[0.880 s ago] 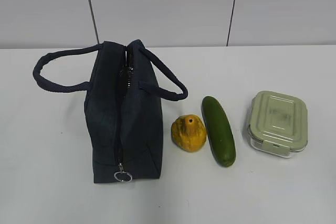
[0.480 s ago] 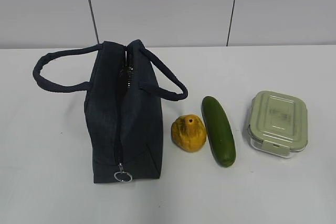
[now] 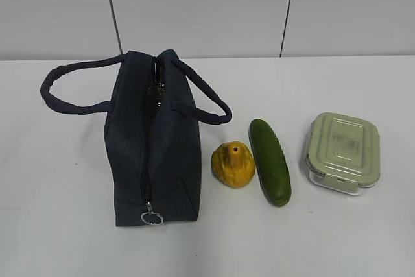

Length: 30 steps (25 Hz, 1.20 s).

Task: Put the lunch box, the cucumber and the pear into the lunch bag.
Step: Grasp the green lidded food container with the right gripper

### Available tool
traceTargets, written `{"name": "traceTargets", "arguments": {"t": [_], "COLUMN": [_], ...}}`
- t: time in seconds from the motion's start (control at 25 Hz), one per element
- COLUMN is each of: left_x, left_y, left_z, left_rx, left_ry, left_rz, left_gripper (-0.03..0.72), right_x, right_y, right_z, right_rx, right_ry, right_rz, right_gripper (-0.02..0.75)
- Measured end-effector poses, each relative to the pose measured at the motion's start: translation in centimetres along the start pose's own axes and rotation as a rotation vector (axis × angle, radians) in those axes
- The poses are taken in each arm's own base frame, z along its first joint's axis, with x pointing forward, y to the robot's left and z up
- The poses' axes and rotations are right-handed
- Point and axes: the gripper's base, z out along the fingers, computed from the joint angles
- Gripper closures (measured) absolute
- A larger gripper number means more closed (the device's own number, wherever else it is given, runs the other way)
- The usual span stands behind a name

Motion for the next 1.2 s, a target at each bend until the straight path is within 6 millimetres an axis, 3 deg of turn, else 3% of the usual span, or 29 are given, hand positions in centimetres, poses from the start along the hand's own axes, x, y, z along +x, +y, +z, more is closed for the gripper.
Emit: {"name": "traceTargets", "arguments": {"t": [0.32, 0.72, 1.0, 1.2], "left_x": [-7.3, -14.6, -16.9, -17.2], "left_y": [-2.4, -5.3, -8.8, -11.5], "left_z": [4.1, 12.5, 18.9, 23.7], "left_rx": [0.083, 0.213, 0.291, 0.319], "left_ry": [0.224, 0.426, 0.529, 0.606], "left_rz": [-0.054, -0.125, -0.095, -0.057], "left_gripper": [0.449, 0.419, 0.282, 0.256], "right_x": [0.0, 0.0, 0.0, 0.0], "right_y": [0.0, 0.0, 0.0, 0.0], "right_z": [0.0, 0.0, 0.0, 0.0], "right_rx": [0.0, 0.0, 0.0, 0.0], "right_ry": [0.0, 0.0, 0.0, 0.0], "right_rz": [0.0, 0.0, 0.0, 0.0], "right_gripper": [0.232, 0.232, 0.232, 0.232]}}
